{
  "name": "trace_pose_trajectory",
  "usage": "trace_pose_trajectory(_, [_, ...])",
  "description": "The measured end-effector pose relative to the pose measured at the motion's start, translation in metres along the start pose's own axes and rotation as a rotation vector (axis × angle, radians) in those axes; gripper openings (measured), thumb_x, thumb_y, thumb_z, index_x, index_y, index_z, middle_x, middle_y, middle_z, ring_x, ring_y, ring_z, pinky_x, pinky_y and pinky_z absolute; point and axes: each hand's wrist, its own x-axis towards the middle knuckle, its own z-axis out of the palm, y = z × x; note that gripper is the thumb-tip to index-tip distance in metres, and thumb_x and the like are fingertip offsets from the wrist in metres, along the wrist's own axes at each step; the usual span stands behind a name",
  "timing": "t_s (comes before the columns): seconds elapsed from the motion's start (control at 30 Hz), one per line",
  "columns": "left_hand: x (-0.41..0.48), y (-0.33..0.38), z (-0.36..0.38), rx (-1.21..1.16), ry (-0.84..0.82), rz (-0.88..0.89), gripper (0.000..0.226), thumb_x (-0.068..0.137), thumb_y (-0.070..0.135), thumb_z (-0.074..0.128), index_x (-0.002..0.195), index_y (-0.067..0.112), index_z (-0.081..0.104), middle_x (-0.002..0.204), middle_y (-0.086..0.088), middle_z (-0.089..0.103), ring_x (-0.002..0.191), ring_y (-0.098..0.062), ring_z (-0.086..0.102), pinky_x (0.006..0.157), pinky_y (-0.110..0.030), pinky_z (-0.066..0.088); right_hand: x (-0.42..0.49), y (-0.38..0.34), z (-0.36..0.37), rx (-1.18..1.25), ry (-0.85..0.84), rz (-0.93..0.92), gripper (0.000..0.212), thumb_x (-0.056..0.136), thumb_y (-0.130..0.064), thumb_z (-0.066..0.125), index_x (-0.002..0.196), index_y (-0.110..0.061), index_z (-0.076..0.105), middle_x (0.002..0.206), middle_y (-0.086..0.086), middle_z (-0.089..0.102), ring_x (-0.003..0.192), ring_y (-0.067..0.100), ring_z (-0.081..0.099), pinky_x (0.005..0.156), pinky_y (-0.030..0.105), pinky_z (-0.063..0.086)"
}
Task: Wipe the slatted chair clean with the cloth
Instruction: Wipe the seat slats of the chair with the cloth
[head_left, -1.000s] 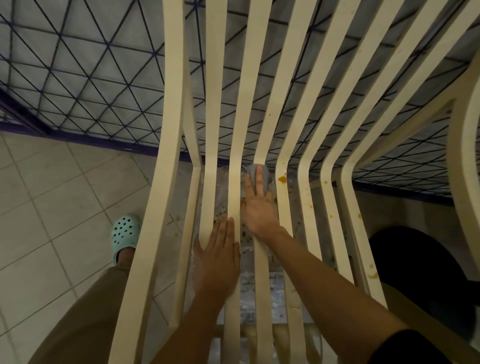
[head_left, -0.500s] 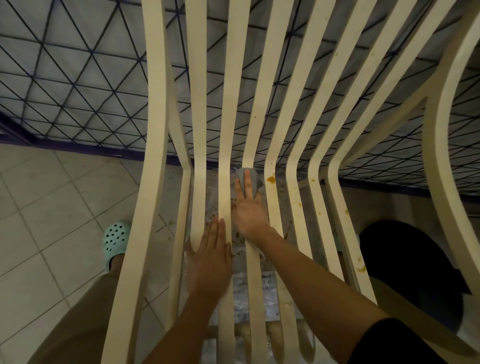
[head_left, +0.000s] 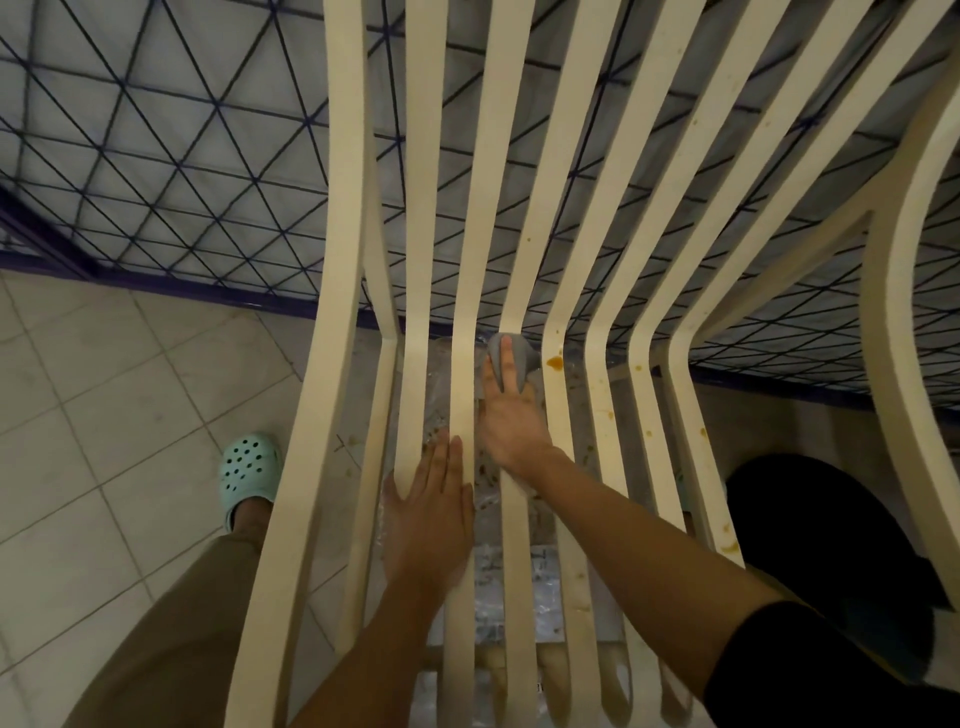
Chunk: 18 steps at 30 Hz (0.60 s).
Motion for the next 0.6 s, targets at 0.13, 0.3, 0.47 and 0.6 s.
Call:
trace_pose_trajectory(0.13, [0.001, -0.002, 0.0, 0.029, 0.005, 0.022, 0.06, 0.091, 0.04, -0.013, 0.147, 0.022, -0.025, 0.154, 0.006, -0.024, 0.149, -0.01, -0.003, 0.115, -0.053, 0.012, 0.003, -0.003, 0.0, 0.006, -0.017, -0.027, 0.089, 0.088, -0.011, 0.047, 0.153, -0.02, -0.013, 0.154, 0.007, -0.036, 0.127, 0.048, 0.038, 0.08, 0.046, 0.053])
trace_pose_trajectory(0.3, [0.0, -0.004, 0.004, 0.038, 0.073, -0.006, 0.06, 0.097, 0.039, 0.002, 0.154, 0.018, 0.001, 0.157, 0.004, -0.003, 0.147, -0.013, 0.02, 0.112, -0.056, 0.021, -0.032, -0.005, 0.009, 0.03, -0.059, -0.043, 0.085, 0.091, -0.006, 0.04, 0.152, -0.022, -0.018, 0.154, 0.002, -0.036, 0.134, 0.047, 0.031, 0.088, 0.044, 0.051])
trace_pose_trajectory(0.47, [0.002, -0.003, 0.0, 0.06, 0.098, 0.018, 0.055, 0.103, 0.032, 0.011, 0.155, 0.017, -0.001, 0.163, 0.001, 0.001, 0.149, -0.013, 0.014, 0.113, -0.054, 0.022, -0.075, -0.009, 0.024, 0.05, -0.015, -0.031, 0.084, 0.093, -0.009, 0.043, 0.153, -0.02, -0.014, 0.151, 0.002, -0.041, 0.134, 0.046, 0.03, 0.085, 0.042, 0.052])
trace_pose_trajectory(0.6, [-0.002, 0.0, -0.003, 0.052, 0.089, 0.032, 0.055, 0.105, 0.031, 0.019, 0.155, 0.016, 0.004, 0.163, 0.002, 0.0, 0.149, -0.012, 0.012, 0.112, -0.054, 0.023, -0.114, -0.014, 0.03, 0.095, -0.011, -0.039, 0.088, 0.09, -0.001, 0.041, 0.152, -0.023, -0.016, 0.152, -0.001, -0.04, 0.135, 0.047, 0.031, 0.069, 0.037, 0.057])
